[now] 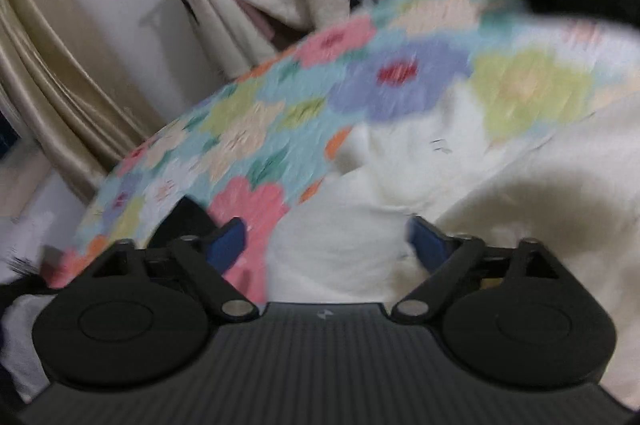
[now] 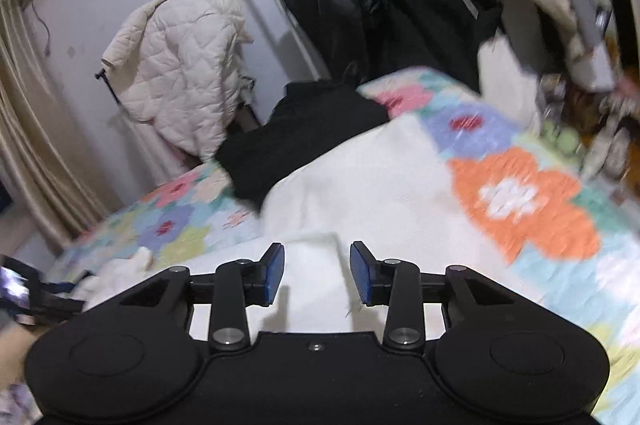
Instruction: Fold clothes
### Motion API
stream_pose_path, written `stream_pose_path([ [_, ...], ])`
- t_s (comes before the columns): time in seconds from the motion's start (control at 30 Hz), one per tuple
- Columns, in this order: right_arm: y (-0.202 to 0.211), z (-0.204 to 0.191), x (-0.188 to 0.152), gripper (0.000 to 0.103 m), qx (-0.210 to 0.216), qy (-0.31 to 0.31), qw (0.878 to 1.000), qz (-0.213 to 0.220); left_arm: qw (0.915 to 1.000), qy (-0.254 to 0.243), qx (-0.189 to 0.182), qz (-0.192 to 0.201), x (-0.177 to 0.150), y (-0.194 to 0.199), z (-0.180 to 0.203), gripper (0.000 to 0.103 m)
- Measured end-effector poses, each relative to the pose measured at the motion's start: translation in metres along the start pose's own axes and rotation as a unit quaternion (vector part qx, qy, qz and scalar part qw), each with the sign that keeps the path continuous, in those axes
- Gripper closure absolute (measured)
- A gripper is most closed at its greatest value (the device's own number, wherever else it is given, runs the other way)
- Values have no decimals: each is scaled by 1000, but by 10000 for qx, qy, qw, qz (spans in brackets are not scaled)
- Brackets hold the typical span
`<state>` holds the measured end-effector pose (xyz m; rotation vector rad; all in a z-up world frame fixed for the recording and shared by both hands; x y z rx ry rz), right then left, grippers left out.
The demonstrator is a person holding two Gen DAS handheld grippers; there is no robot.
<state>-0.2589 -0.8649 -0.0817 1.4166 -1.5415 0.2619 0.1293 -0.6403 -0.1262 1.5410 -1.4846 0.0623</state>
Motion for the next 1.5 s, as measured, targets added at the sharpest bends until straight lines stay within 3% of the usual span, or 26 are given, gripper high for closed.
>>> stream_pose_path([
  [0.07, -1, -8, -4, 59, 109, 43, 9999, -47, 9999, 132, -76, 8, 0, -4, -2, 6],
  [0.2, -7, -20, -10, 54, -263, 532, 9982, -94, 9966, 745, -350, 39, 6, -13, -7, 6],
  [0.33, -16, -20, -17, 46, -694, 930, 9932, -128, 9929, 988, -666, 24, 11, -27, -2, 6],
  [0.4, -27, -19, -17, 45, -840, 1124, 9900, -173, 9885, 1180, -924, -213, 11, -37, 3, 20],
  [0.43, -33, -18, -17, 45, -873, 1206, 9886, -232, 9849, 1295, -1114, -274, 12, -39, 5, 40],
  [0.47, -35, -19, -18, 55, -857, 1277, 9878, -252, 9838, 1301, -1200, -275, 14, -35, 5, 59],
  [0.5, -35, -21, -18, 82, -824, 1345, 9872, -245, 9831, 1292, -1270, -268, 17, -32, 6, 69],
  [0.53, -35, -22, -19, 91, -791, 1413, 9865, -238, 9848, 1208, -1234, -185, 22, -25, 4, 88],
  [0.6, -32, -27, -19, 98, -762, 1597, 9841, -166, 9871, 1281, -914, 282, 33, -5, -9, 88],
  [0.63, -29, -30, -18, 98, -784, 1736, 9817, -74, 9866, 1357, -703, 566, 39, 4, -17, 88],
  [0.7, -25, -34, -15, 99, -846, 1936, 9774, 50, 9836, 1447, -334, 1023, 46, 15, -27, 76],
  [0.73, -28, -32, -16, 99, -871, 1913, 9777, -4, 9821, 1461, -179, 1174, 48, 17, -30, 42],
  [0.77, -33, -29, -19, 99, -883, 1865, 9784, -85, 9838, 1425, -19, 1083, 48, 13, -29, 3],
  [0.8, -38, -25, -21, 97, -894, 1818, 9791, -167, 9877, 1324, 60, 830, 45, 6, -26, 0],
  [0.87, -39, -21, -22, 96, -875, 1589, 9833, -159, 9933, 1104, 197, 288, 38, -8, -20, 0],
  [0.9, -36, -22, -20, 93, -849, 1462, 9855, -126, 9935, 1093, 217, 225, 33, -8, -21, 0],
  [0.97, -27, -27, -14, 83, -748, 1423, 9870, -24, 9928, 1162, 192, 209, 19, -1, -27, 0],
  [1.07, -10, -43, -7, 56, -569, 1604, 9851, 229, 9898, 1372, 110, 374, -9, 28, -48, 0],
  [1.2, 13, -71, -4, 55, -119, 1984, 9799, 156, 9886, 1445, -234, 343, -66, 85, -78, 0],
  [1.33, 44, -97, -5, 54, 212, 2268, 9736, 122, 9979, 435, 275, 387, -119, 145, -91, 0],
  [1.4, 68, -106, -12, 52, 287, 2220, 9745, 122, 9973, -69, 634, 367, -143, 174, -96, 0],
  [1.5, 107, -122, -25, 51, 181, 2492, 9683, -5, 9907, -452, 1203, 454, -173, 218, -112, 0],
])
Point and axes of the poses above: each gripper's, at about its wrist camera, not at the fingertips, and y roughly against the way its jaws point, z to its right, x to its top, the point moved 3 cm from there along -y, roughly the way its jaws point, and after that the axes turned 1 degree about -y, right-handed, at the moved point
